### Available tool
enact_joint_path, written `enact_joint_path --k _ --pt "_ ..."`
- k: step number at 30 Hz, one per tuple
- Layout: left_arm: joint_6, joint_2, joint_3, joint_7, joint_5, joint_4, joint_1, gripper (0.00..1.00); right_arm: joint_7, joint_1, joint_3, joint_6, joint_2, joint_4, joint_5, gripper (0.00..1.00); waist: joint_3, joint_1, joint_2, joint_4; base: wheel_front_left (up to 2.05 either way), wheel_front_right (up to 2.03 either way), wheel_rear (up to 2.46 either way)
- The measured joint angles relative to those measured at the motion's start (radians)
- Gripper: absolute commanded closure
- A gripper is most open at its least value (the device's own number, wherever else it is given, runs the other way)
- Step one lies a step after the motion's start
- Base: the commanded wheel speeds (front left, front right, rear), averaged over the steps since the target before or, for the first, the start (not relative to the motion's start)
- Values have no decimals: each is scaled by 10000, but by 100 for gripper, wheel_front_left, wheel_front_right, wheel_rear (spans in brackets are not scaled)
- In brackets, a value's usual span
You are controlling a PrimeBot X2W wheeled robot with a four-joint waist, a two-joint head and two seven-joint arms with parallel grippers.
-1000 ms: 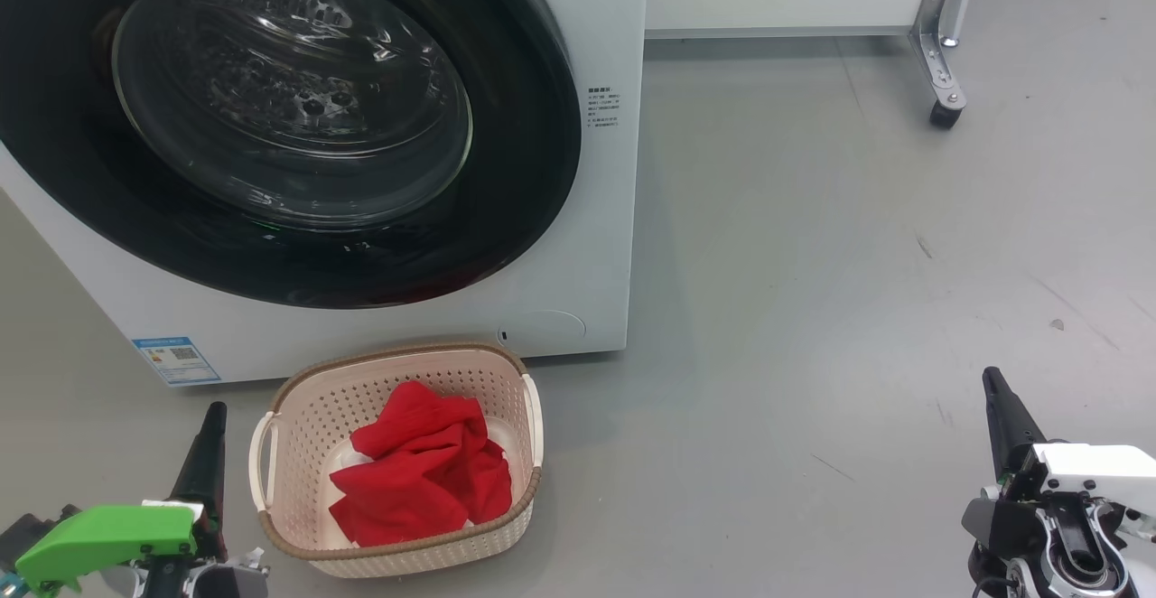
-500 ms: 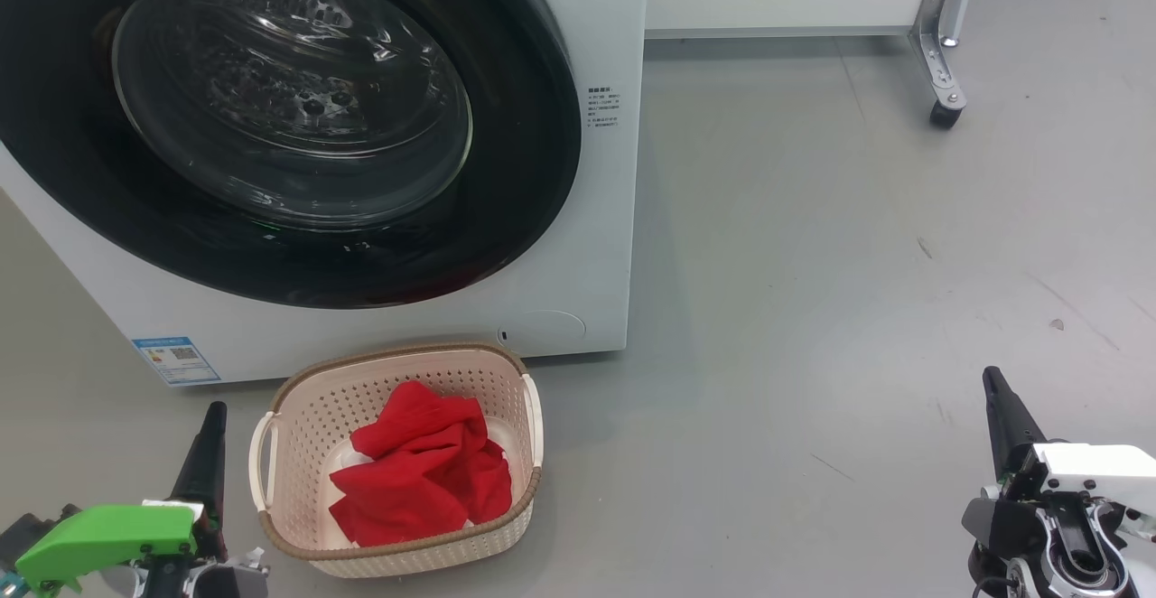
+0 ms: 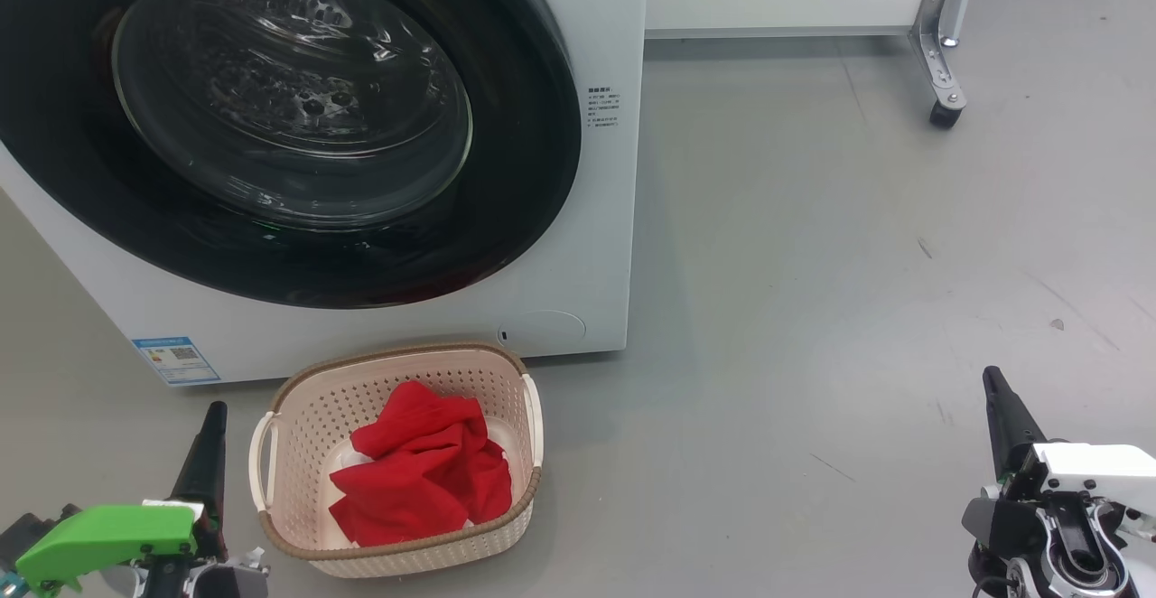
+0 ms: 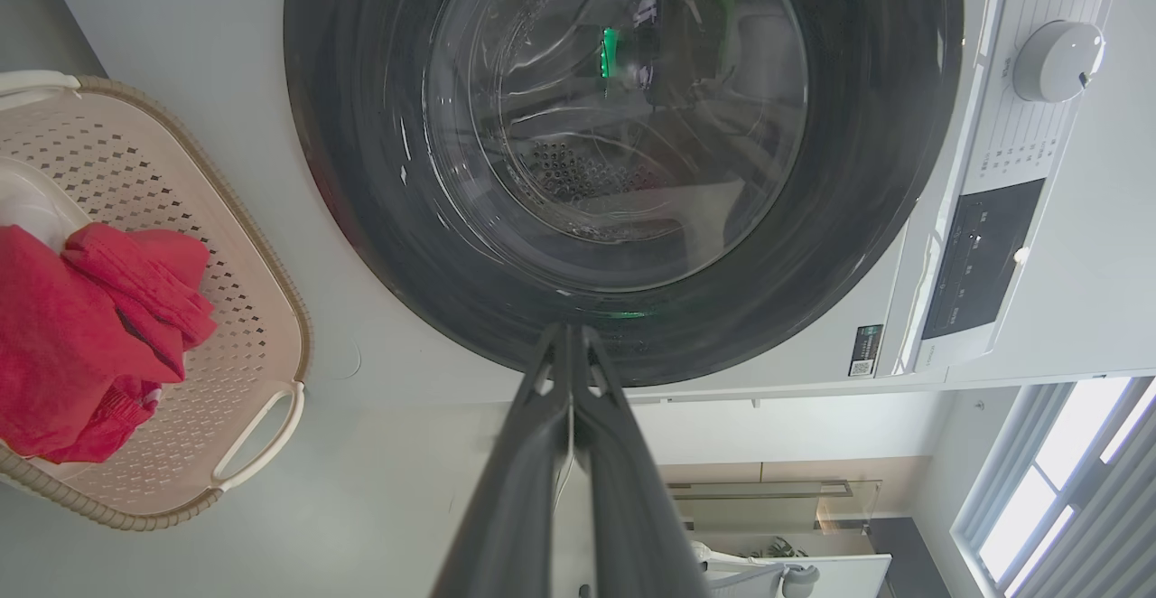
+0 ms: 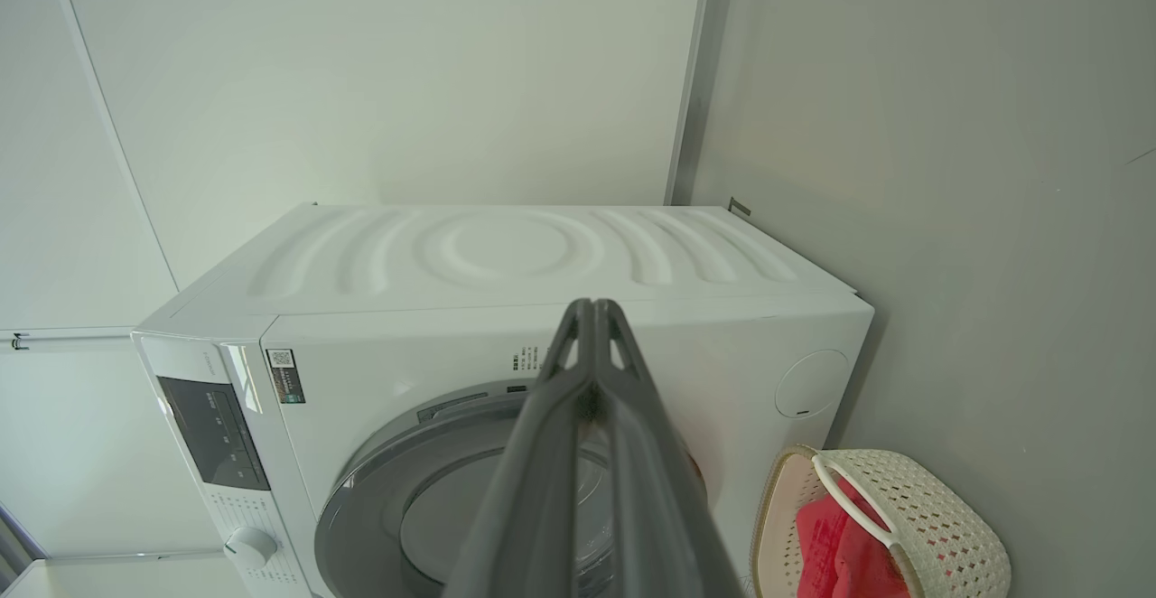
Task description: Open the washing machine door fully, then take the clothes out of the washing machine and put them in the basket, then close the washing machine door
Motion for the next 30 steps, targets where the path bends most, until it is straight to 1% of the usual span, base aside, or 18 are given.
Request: enact_joint_path --k 30 --pt "0 0 -13 -10 0 -8 0 100 -2 0 2 0 0 -8 0 100 0 0 0 0 0 0 0"
